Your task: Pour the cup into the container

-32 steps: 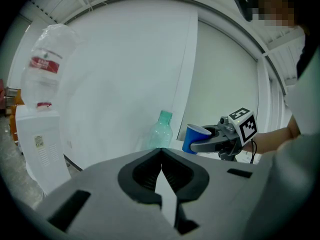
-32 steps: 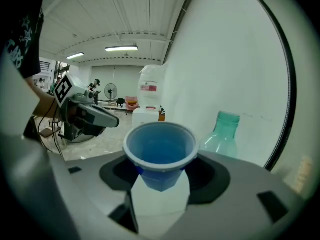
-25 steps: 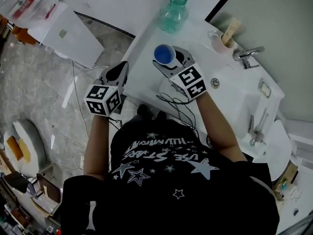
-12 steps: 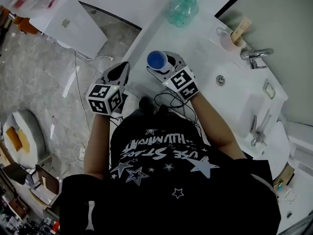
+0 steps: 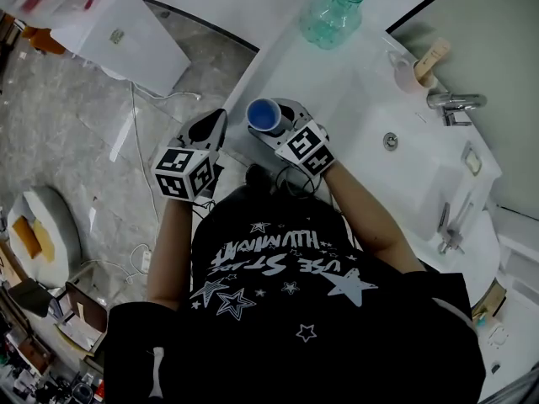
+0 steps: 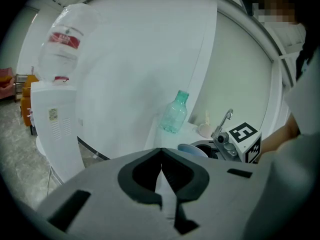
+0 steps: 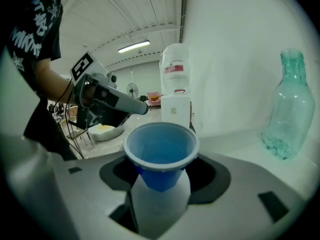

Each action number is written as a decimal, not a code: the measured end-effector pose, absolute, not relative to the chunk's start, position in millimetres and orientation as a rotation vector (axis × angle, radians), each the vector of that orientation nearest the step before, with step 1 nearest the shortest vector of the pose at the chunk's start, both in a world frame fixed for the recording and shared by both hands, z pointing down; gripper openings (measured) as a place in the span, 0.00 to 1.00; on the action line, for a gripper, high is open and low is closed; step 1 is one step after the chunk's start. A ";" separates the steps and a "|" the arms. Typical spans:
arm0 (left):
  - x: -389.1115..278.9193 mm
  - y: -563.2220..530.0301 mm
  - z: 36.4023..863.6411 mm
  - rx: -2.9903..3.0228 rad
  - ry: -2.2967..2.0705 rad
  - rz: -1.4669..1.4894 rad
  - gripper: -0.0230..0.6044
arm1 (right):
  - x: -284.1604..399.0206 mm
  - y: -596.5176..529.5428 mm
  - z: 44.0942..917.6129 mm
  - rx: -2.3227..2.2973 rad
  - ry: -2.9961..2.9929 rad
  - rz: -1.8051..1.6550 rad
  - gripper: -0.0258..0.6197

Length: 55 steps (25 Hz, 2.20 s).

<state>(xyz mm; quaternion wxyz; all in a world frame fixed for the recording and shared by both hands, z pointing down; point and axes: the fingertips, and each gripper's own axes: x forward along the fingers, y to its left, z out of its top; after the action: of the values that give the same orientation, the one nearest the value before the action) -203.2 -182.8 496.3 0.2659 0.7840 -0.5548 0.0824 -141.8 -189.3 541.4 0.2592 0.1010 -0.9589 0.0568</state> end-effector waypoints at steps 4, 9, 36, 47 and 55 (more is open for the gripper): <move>-213.1 -184.8 500.6 2.123 -1.478 0.220 0.05 | -152.3 -186.4 551.9 0.216 -2.573 0.139 0.47; -222.4 -191.6 505.2 2.158 -1.436 0.235 0.05 | -156.4 -188.8 552.7 0.234 -2.587 0.106 0.48; -160.9 -136.6 463.5 2.147 -1.593 0.168 0.05 | -47.3 -157.4 518.2 0.370 -2.585 0.112 0.38; -112.7 -81.8 449.7 2.168 -1.623 0.142 0.05 | 2.2 -122.7 484.1 0.483 -2.645 0.020 0.05; -69.8 -44.5 452.1 2.178 -1.624 0.120 0.05 | 42.4 -84.2 470.3 0.481 -2.671 -0.055 0.05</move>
<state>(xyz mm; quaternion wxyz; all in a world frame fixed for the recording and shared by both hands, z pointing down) -69.8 -44.5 452.1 0.2095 0.7831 -0.5840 0.0433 42.4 -84.2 470.3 0.2121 0.1733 -0.9616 -0.0198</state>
